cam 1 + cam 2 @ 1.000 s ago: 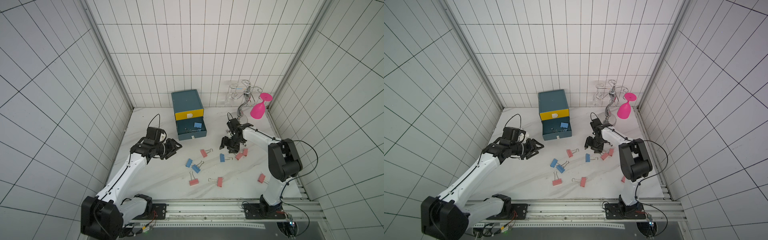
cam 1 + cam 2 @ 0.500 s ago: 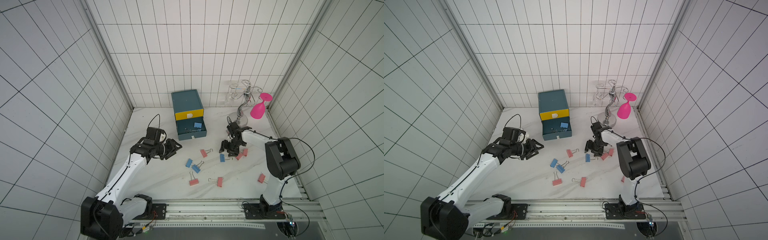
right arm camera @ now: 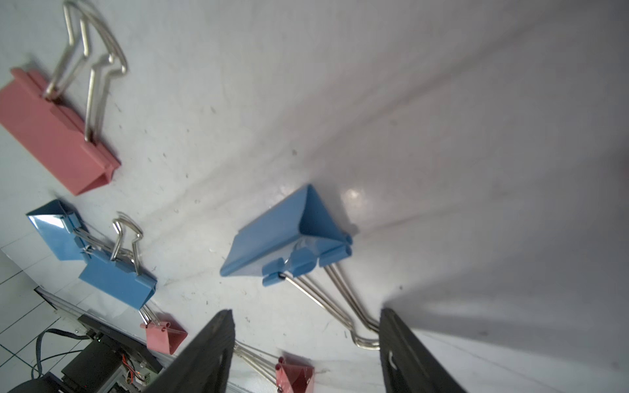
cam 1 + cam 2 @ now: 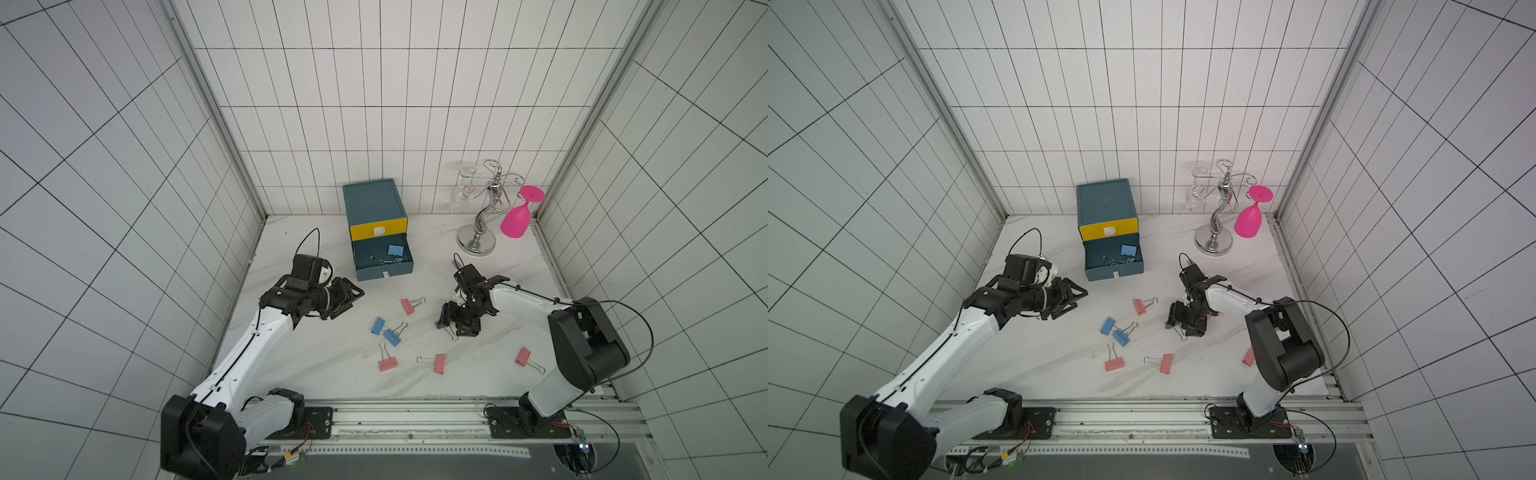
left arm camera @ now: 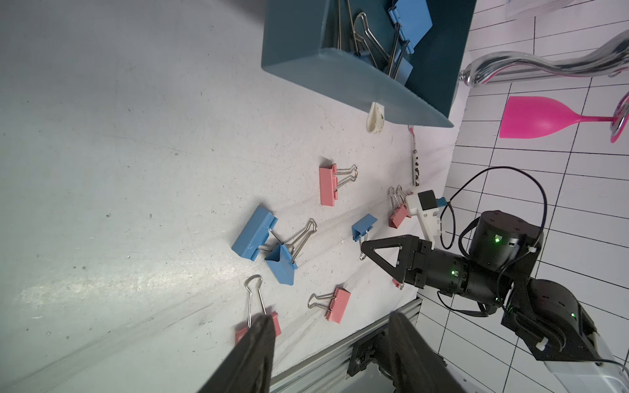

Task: Put the binder clips in the drawer according to color
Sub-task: Pick up the binder clip at the center of the board.

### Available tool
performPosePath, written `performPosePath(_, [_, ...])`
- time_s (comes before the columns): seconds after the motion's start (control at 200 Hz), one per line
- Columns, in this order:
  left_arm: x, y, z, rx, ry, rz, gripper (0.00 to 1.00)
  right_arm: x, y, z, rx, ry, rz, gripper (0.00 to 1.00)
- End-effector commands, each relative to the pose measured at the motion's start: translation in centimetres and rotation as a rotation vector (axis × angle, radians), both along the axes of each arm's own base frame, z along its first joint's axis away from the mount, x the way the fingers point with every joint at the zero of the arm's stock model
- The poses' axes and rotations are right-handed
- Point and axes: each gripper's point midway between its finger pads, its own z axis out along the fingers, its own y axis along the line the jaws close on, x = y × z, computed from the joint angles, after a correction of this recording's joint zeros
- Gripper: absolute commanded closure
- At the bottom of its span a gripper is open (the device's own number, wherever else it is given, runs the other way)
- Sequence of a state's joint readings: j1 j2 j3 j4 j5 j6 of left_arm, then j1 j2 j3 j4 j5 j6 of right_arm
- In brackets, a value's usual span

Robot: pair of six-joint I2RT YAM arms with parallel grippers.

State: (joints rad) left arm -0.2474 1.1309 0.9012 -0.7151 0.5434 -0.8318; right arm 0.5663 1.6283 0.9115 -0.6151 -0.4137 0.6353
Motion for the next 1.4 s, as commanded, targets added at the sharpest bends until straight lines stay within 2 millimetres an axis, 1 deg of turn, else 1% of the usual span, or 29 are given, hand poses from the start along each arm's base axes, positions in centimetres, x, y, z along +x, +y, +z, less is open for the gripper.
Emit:
performPosePath(0.0, [0.0, -0.1, 0.6, -0.011, -0.028, -0.005, 0.43, -1.6, 0.2, -0.3, -0.024, 0.018, 0.016, 0.31])
performPosePath(0.11, [-0.1, -0.1, 0.6, -0.012, -0.029, -0.006, 0.43, -1.4, -0.6, 0.0, -0.104, -0.023, 0.047, 0.31])
performPosePath(0.165, [-0.1, -0.1, 0.6, -0.012, -0.03, -0.005, 0.43, -0.9, -0.9, 0.5, -0.142, -0.05, 0.063, 0.31])
performPosePath(0.205, [-0.1, -0.1, 0.6, -0.012, -0.03, -0.005, 0.43, -0.2, -0.9, 1.0, -0.156, -0.078, 0.075, 0.31])
performPosePath(0.225, [-0.1, -0.1, 0.6, -0.012, -0.031, -0.005, 0.43, -0.4, -1.2, 1.1, -0.177, -0.069, 0.087, 0.3])
performPosePath(0.325, [-0.1, -0.1, 0.6, -0.014, -0.032, -0.004, 0.43, 0.7, -1.5, 2.0, -0.246, -0.098, 0.141, 0.3])
performPosePath(0.49, [-0.2, -0.1, 0.8, -0.013, -0.036, -0.002, 0.43, 2.5, -1.0, 2.7, -0.299, -0.125, 0.217, 0.29])
performPosePath(0.655, [-0.3, 0.1, 1.0, -0.01, -0.041, 0.0, 0.43, 3.7, -0.5, 2.9, -0.331, -0.129, 0.282, 0.27])
performPosePath(0.78, [-0.4, 0.4, 1.2, -0.001, -0.044, 0.005, 0.43, 4.0, -0.2, 2.4, -0.344, -0.108, 0.324, 0.26])
performPosePath(0.86, [-0.4, 0.8, 1.2, 0.001, -0.044, 0.011, 0.43, 3.9, 0.1, 1.9, -0.344, -0.092, 0.346, 0.2])
performPosePath(0.935, [-0.5, 1.2, 1.1, 0.0, -0.038, 0.022, 0.43, 3.8, 0.4, 1.6, -0.343, -0.086, 0.367, 0.19])
performPosePath(1.094, [-0.5, 1.6, 1.1, -0.005, -0.039, 0.038, 0.43, 3.4, 1.0, 0.9, -0.35, -0.075, 0.406, 0.21])
performPosePath(1.204, [-0.5, 1.7, 1.1, -0.005, -0.037, 0.041, 0.43, 3.5, 0.9, 0.2, -0.372, -0.063, 0.414, 0.23])
performPosePath(1.299, [-0.5, 1.7, 1.1, -0.005, -0.037, 0.042, 0.43, 3.7, 1.0, -0.2, -0.379, -0.057, 0.421, 0.28])
performPosePath(1.394, [-0.5, 1.7, 1.0, -0.003, -0.036, 0.043, 0.43, 3.7, 1.0, -0.6, -0.39, -0.049, 0.434, 0.29])
